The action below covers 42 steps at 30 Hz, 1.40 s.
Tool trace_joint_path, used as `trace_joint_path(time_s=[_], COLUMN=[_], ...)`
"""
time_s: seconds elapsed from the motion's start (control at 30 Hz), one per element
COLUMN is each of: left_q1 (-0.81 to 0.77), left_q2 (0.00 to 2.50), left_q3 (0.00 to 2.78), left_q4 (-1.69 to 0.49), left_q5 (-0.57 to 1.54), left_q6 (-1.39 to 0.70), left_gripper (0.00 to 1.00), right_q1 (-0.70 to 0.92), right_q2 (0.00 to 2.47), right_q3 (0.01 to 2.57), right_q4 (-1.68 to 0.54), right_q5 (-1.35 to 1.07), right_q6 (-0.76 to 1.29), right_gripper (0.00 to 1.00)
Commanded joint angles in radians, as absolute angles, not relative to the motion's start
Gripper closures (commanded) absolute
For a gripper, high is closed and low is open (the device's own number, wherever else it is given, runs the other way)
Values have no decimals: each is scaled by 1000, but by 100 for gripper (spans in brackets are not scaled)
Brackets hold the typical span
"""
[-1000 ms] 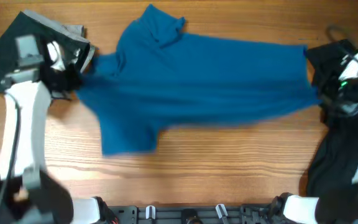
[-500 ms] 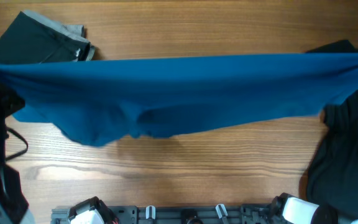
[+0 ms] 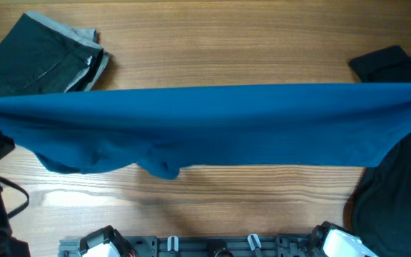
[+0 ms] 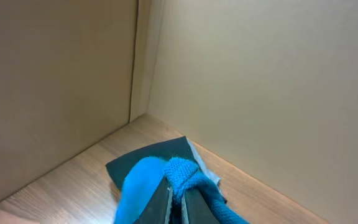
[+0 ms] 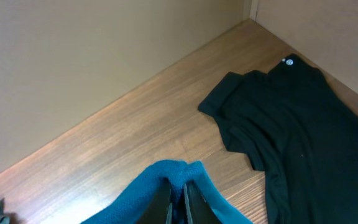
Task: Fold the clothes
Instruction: 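Lift the shirt by both corners and stretch it across the table, then lower the stretched shirt flat onto the table with both grippers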
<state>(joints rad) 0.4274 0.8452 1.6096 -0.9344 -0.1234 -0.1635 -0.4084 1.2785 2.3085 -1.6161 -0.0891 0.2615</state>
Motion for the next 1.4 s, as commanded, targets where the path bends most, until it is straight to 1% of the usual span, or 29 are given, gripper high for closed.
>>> trace_joint_path(time_s=[0.0,0.1,0.2,0.33,0.47,0.53,0.63,0.77,0.83,0.97,1.03,1.1,1.13,1.17,1.27,1.37], left_q1=[436,436,414,375,343,342,342,342,342,342,342,342,342,342,340,262], left_q2=[832,827,857,952,1102,1179,1219,1184,1123,978,908,896,913,988,1133,1317], left_q3=[1704,1742,1742,1741,1741,1741,1741,1742,1742,1742,1742,1742,1742,1742,1742,1741], left_q4=[-970,-994,-1013,-1067,-1111,-1142,-1121,-1109,-1106,-1113,-1111,-1111,-1111,-1095,-1071,-1014], left_q5=[-223,-222,-221,-218,-199,-187,-105,-105,-106,-246,-253,-252,-242,-142,-11,59], left_q6=[-192,-192,-192,-186,-161,-161,-161,-161,-161,-165,-162,-161,-161,-161,-141,-134], left_gripper=[96,96,96,96,96,96,96,96,96,96,96,95,95,94,94,94], right_q1=[-413,-413,-413,-413,-413,-413,-413,-413,-413,-413,-413,-413,-413,-413,-413,-406], right_q2=[1190,1131,1146,1255,1397,1480,1501,1459,1383,1228,1156,1145,1167,1254,1415,1581], right_q3=[2323,2313,2227,2116,2112,2112,2113,2113,2113,2113,2113,2113,2113,2112,2113,2112], right_q4=[-1608,-1608,-1608,-1608,-1604,-1602,-1577,-1571,-1576,-1608,-1608,-1608,-1608,-1608,-1604,-1563], right_q5=[-71,-78,-79,-84,-83,-106,-117,-117,-137,-136,-127,-128,-128,-146,-189,-229], right_q6=[291,295,295,279,247,194,183,184,185,216,239,239,239,239,216,208], right_gripper=[96,96,95,96,96,96,96,96,96,96,96,96,96,96,96,96])
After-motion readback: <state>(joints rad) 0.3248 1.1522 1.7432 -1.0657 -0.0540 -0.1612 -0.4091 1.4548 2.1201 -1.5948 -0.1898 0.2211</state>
